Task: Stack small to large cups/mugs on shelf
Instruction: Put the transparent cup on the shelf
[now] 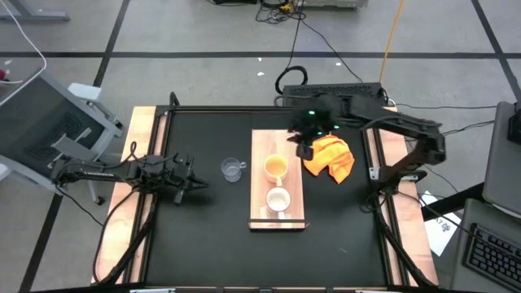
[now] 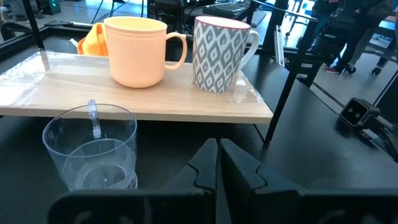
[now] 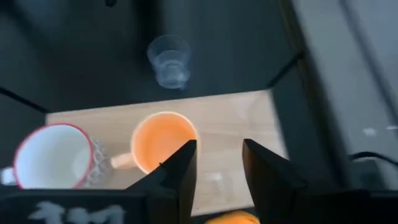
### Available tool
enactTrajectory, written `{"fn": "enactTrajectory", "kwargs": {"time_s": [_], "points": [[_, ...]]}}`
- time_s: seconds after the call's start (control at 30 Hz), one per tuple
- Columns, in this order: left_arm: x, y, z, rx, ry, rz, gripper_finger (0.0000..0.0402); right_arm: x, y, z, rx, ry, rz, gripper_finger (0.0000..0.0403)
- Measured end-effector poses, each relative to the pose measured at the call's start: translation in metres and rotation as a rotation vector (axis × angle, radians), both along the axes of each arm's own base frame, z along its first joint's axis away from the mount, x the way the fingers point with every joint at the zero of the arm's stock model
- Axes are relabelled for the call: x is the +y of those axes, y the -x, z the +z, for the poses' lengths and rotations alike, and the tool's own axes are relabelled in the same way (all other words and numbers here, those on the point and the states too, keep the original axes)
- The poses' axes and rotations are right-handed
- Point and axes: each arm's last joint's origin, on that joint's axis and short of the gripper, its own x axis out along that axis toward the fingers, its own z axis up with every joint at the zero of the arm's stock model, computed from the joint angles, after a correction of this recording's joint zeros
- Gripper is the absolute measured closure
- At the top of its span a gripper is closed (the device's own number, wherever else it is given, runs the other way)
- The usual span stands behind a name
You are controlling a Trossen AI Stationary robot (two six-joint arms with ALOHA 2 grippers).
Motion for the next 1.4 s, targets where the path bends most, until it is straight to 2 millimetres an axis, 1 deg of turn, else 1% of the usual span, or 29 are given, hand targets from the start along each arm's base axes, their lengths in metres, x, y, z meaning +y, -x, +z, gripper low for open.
{"fn": "enactTrajectory", "kwargs": {"time_s": [0.07, 0.13, 0.23, 0.3, 0.47, 0.57, 0.7, 0.8, 0.97, 1.07, 1.27, 1.33, 1.4], "points": [[0.000, 0.000, 0.000, 0.000, 0.000, 0.001, 0.0380, 0.005, 0.014, 0.007, -0.004, 0.052, -0.007, 0.0303], [0.000, 0.000, 0.000, 0.000, 0.000, 0.001, 0.0380, 0.011, 0.027, 0.011, -0.020, 0.073, -0.005, 0.0329], [0.000, 0.000, 0.000, -0.001, -0.005, 0.000, 0.0380, 0.016, 0.043, 0.011, -0.037, 0.077, 0.006, 0.0379], [0.000, 0.000, 0.000, -0.003, -0.013, -0.001, 0.0380, 0.019, 0.052, 0.005, -0.025, 0.081, 0.017, 0.0396], [0.000, 0.000, 0.000, -0.003, -0.017, 0.001, 0.0380, 0.022, 0.068, -0.021, -0.012, 0.073, 0.011, 0.0400], [0.000, 0.000, 0.000, -0.003, -0.018, 0.003, 0.0380, 0.023, 0.073, -0.038, -0.024, 0.069, 0.020, 0.0401], [0.000, 0.000, 0.000, -0.004, -0.018, 0.003, 0.0380, 0.027, 0.079, -0.061, -0.021, 0.040, 0.109, 0.0402], [0.000, 0.000, 0.000, -0.004, -0.018, 0.003, 0.0380, 0.029, 0.084, -0.072, -0.065, 0.037, 0.154, 0.0402], [0.000, 0.000, 0.000, -0.005, -0.019, 0.003, 0.0380, 0.030, 0.092, -0.081, -0.155, 0.042, 0.164, 0.0403], [0.000, 0.000, 0.000, -0.005, -0.018, 0.003, 0.0380, 0.031, 0.094, -0.085, -0.151, 0.023, 0.163, 0.0403], [0.000, 0.000, 0.000, -0.008, -0.019, 0.003, 0.0380, 0.031, 0.094, -0.085, -0.150, 0.020, 0.166, 0.0403], [0.000, 0.000, 0.001, -0.008, -0.021, 0.002, 0.0380, 0.033, 0.093, -0.085, -0.167, 0.006, 0.233, 0.0403], [0.000, 0.000, 0.000, -0.009, -0.025, 0.002, 0.0380, 0.035, 0.091, -0.081, -0.225, -0.025, 0.307, 0.0403]]}}
